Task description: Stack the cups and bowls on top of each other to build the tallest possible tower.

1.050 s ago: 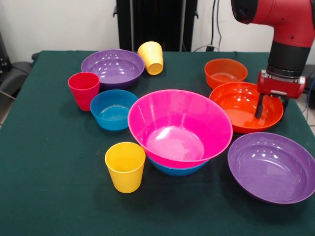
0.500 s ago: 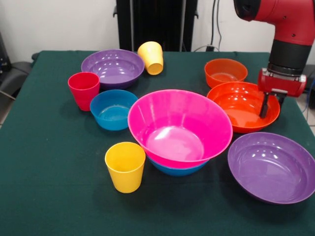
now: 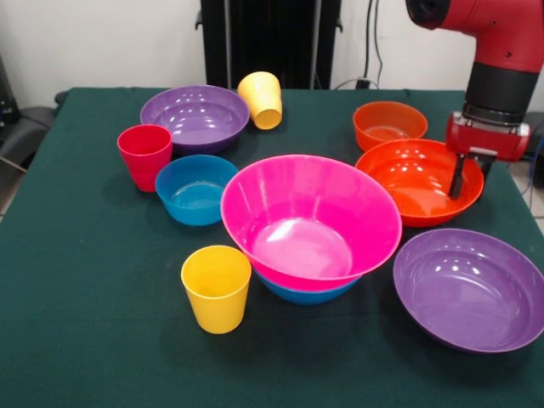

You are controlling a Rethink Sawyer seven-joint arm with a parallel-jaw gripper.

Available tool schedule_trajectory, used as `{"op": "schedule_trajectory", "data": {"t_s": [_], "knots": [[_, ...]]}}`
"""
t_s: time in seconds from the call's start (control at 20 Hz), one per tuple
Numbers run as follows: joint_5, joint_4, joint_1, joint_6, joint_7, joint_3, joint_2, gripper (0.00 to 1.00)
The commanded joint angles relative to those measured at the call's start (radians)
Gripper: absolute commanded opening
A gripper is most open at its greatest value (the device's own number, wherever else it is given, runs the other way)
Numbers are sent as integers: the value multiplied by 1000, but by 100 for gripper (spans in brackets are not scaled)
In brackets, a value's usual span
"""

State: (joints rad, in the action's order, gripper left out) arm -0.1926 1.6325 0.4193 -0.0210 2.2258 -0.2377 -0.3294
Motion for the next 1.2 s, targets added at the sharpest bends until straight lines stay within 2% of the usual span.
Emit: {"op": "schedule_trajectory", "data": {"t_s": [0.05,0.3,0.55,0.75,1.2], "knots": [[-43,123,20,-174,169,90,-107,0],[-58,168,39,-264,176,80,-213,0],[-70,208,16,-292,168,118,-279,0],[-93,229,26,-329,174,122,-325,0],[-107,215,24,-519,140,99,-446,0]]}}
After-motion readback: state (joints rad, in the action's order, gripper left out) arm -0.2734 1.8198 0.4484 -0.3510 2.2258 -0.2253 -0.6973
